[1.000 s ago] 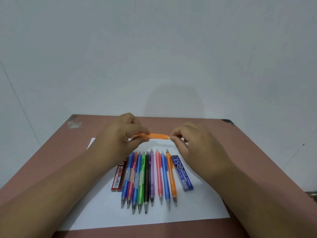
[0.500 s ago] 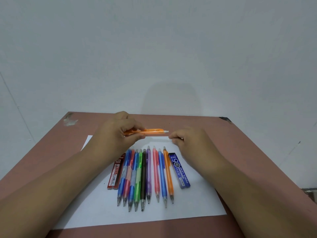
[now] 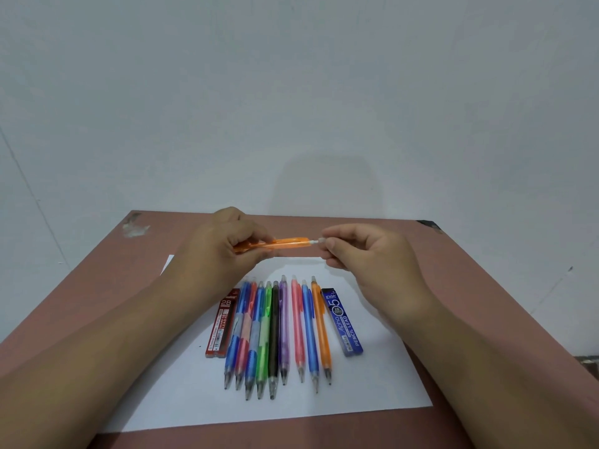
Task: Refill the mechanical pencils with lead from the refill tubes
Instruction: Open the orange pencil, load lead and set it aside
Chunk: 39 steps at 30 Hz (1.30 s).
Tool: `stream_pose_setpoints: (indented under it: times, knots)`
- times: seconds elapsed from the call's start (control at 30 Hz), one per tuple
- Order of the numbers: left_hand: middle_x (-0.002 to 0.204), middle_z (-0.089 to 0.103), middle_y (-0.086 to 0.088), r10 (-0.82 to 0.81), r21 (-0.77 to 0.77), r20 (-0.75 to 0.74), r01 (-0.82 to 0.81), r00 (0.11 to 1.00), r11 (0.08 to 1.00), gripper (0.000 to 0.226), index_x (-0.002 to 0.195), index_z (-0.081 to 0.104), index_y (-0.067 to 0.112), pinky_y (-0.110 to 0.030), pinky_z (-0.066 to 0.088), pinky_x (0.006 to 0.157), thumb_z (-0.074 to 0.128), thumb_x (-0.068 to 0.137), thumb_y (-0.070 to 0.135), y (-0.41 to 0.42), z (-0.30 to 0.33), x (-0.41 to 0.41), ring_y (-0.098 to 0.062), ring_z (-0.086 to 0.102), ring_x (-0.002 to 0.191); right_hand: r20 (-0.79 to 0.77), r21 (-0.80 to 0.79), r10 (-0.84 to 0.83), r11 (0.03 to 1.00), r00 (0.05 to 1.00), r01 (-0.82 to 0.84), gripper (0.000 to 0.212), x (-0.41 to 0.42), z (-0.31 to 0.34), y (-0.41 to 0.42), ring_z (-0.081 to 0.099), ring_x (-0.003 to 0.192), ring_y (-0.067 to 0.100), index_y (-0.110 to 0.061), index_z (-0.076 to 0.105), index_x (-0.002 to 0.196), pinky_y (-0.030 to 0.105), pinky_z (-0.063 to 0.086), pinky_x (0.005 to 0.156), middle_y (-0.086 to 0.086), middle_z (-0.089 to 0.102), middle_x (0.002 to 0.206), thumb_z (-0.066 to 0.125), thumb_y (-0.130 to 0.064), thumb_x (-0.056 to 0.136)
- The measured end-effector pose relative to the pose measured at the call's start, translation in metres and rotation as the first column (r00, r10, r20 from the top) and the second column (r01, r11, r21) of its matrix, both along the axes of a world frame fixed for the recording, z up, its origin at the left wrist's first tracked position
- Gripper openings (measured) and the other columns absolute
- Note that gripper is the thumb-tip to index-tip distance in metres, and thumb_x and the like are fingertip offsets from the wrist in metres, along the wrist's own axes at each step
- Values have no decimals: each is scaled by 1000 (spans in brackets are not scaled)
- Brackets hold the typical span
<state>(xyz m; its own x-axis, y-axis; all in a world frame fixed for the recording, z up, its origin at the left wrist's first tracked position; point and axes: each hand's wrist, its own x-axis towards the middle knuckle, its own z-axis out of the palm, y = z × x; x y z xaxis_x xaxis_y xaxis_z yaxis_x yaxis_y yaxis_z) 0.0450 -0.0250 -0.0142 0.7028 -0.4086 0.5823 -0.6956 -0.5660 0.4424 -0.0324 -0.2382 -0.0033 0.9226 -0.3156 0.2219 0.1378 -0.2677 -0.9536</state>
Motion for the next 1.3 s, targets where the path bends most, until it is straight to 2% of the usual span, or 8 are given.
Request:
stream_pose_setpoints:
  times: [0.57,0.83,1.0,1.17,1.3]
  knots:
    - [84,53,19,9,3,3,-9,1000,1000,17,99,75,25,-17,36,63,78,82,27,-2,0,-2,-7,53,78,-32,102,43,994,999,-40,14,-3,3,3,76,86,14,-21,75,98,27,61,80,0,79,89,68,-9,95]
    - [83,56,17,-20,3,15,20,1000,1000,14,95,75,27,-16,36,62,79,83,25,-4,1,-7,-7,53,75,-16,150,65,987,998,-62,12,-2,2,3,77,87,20,-14,76,101,31,61,83,6,79,89,68,-9,95]
    - [81,52,21,-19,-3,59,19,998,1000,15,96,76,25,-14,35,61,79,82,25,-6,1,-11,-5,51,73,-13,160,78,984,997,-75,13,-3,1,5,77,86,19,-12,76,103,29,62,80,6,79,89,65,-8,96]
    - [80,56,18,-47,-60,56,50,997,997,17,98,74,29,-16,40,60,78,82,33,-11,0,-13,-5,55,72,-28,357,150,925,988,-131,16,-4,2,10,75,95,21,-10,74,108,34,60,87,10,78,97,61,-15,100]
    - [79,59,16,-104,-85,96,112,990,990,27,102,74,28,-29,55,61,69,83,46,-17,-2,-15,-6,58,73,-35,604,265,774,964,-191,25,-4,6,24,74,100,25,-4,70,112,39,58,91,16,76,106,57,-23,102]
